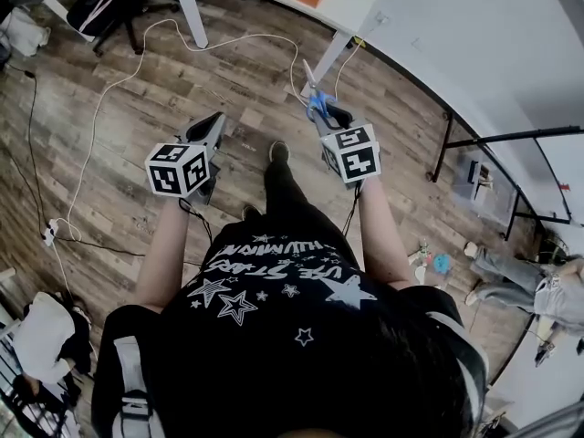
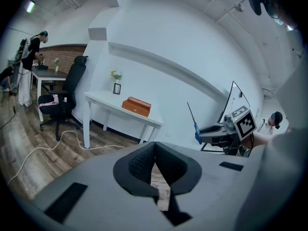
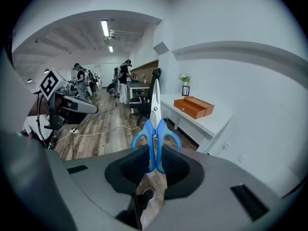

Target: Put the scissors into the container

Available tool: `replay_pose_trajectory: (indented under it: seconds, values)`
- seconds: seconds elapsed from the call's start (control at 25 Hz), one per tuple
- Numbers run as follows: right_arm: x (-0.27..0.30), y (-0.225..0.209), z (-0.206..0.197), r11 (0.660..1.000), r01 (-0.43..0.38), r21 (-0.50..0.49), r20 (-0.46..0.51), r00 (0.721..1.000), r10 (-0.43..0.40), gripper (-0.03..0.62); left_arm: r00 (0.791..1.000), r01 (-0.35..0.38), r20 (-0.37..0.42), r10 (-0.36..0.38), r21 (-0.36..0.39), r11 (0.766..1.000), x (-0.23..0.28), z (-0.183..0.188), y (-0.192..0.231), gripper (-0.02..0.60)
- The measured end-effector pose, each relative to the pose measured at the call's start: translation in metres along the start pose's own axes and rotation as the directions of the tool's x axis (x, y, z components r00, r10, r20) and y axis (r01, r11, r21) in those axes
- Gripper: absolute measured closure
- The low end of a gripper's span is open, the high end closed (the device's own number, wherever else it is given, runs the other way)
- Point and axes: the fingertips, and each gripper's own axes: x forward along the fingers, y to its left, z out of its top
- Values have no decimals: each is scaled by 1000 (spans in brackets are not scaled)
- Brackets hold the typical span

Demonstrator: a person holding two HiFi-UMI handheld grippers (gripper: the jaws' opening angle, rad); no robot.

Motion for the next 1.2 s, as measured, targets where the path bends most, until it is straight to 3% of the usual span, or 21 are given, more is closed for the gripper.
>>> replay_pose_trajectory:
  seconds: [0.24, 0.64, 1.2]
  values:
    - [51, -48, 37, 1000, -11, -1, 15, 1000, 11, 496, 1000, -20, 4, 20, 8, 1000, 51, 41, 31, 562]
    - [140, -166, 110, 999, -32, -2, 46, 998, 32, 496, 999, -48, 22, 48, 2, 999, 170, 133, 72, 562]
    - [206, -291, 146, 997, -77, -2, 61, 995, 76, 496, 996, -86, 16, 86, 15, 996, 297, 204, 78, 561]
